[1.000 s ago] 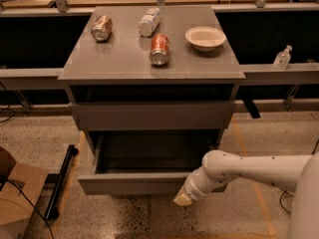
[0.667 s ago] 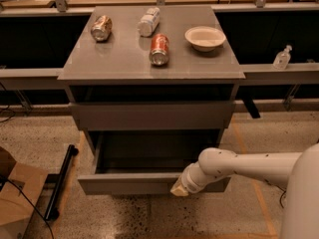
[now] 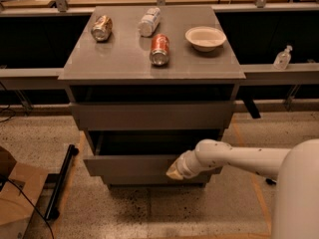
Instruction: Close middle drawer
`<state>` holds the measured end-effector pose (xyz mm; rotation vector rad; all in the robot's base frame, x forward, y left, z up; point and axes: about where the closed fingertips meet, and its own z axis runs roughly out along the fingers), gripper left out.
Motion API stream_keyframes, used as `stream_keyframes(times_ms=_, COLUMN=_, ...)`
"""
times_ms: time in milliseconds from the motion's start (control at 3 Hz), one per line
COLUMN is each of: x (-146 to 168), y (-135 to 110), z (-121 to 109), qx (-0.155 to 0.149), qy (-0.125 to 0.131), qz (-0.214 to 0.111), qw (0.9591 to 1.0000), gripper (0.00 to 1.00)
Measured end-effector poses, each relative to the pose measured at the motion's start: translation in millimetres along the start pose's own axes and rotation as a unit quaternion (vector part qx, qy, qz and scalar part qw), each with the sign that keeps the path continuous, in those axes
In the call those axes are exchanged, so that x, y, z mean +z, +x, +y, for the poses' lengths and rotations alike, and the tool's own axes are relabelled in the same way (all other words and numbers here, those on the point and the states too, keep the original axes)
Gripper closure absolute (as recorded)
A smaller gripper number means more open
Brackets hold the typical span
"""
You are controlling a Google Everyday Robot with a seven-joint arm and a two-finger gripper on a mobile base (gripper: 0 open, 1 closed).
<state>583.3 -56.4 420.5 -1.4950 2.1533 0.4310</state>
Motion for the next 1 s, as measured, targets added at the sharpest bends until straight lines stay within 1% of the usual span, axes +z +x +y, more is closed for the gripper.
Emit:
stream_keyframes(times_ms=333, x=15.6, y=-57.1, z=-56.3, qx=-0.057, qy=0.029, qz=-0.062, qw=0.996, gripper=1.0)
stream_keyframes(times_ms=667, x=15.7, y=-57.1, z=-56.1, qx=-0.057, qy=0.028, qz=-0.062, qw=0.996, gripper=1.0)
stream_keyframes(times_ms=1000, x=17.6, y=-57.4, z=-54.6, qx=-0.057, qy=0.027, qz=-0.062, qw=0.9961, gripper=0.82)
